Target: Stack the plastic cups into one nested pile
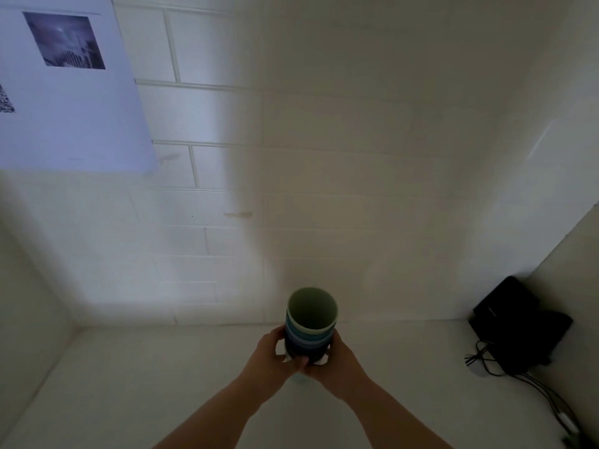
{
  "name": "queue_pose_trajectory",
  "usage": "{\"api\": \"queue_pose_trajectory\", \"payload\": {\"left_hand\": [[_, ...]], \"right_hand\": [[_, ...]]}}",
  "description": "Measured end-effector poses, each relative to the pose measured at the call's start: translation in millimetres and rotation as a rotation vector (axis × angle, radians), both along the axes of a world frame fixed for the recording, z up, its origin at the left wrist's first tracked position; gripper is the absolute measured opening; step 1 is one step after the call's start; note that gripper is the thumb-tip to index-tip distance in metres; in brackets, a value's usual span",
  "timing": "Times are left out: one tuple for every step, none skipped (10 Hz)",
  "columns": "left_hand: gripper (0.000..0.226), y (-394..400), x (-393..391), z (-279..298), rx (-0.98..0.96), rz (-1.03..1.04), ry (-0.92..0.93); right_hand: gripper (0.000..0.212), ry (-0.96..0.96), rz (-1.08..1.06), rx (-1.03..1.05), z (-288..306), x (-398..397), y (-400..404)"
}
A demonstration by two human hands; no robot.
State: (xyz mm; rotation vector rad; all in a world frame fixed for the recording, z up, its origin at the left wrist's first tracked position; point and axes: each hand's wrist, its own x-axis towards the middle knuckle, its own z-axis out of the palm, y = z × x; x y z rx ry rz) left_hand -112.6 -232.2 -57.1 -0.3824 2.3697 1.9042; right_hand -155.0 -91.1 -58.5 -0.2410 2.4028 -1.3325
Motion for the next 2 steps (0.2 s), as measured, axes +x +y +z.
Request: {"api": "queue_pose_trajectory", "payload": {"left_hand": [[0.062, -1, 5, 0, -0.078, -0.025, -0.017], [0.067, -5, 16, 14, -0.22, 0.008, -0.054]], "right_hand": [[0.079, 0.007, 0.025, 0.003, 11, 3, 6], [0.092, 0.007, 0.045, 0.017, 27, 14, 15]]}}
